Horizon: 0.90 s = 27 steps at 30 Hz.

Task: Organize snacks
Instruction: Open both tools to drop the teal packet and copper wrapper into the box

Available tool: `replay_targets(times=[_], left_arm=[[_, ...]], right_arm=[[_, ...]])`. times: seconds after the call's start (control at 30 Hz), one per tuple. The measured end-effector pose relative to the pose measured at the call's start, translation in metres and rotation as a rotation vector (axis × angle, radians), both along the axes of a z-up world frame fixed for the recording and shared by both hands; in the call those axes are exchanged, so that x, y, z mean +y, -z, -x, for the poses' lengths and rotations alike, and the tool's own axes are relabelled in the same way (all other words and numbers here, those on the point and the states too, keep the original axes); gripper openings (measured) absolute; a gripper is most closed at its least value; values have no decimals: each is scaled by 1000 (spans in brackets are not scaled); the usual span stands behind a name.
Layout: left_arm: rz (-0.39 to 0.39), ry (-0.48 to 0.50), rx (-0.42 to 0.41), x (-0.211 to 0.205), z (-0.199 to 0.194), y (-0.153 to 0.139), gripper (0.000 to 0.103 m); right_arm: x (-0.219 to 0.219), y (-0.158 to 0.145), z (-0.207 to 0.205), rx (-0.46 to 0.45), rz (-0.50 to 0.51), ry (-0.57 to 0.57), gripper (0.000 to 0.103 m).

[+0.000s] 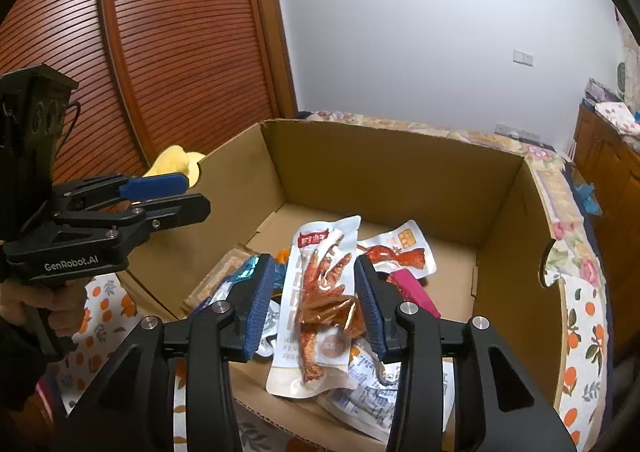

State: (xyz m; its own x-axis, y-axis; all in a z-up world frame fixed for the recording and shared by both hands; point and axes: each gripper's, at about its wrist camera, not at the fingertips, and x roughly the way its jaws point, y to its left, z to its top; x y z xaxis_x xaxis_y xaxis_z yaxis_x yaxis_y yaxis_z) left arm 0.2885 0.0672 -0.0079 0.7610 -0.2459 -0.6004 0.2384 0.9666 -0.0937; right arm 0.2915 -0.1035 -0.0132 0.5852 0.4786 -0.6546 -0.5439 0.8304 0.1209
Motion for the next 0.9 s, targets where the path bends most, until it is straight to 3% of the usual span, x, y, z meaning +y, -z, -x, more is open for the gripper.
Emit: replay_targets(times=[0.2,0.33,0.63,0.9], left_arm=[[-7,-6,-10,-3,7,-2,55],[-13,-12,-30,-6,16,-6,74],[-27,-25,-74,-12,38,-17,89],[-26,-20,-112,-20,63,-31,98]], right_arm=[[-7,-6,10,-26,-7,25,47],[-10,-11,16,-49,3,57,54],[-24,-24,34,-102,8,150,78],[-29,-37,56,-143,22,190,84]])
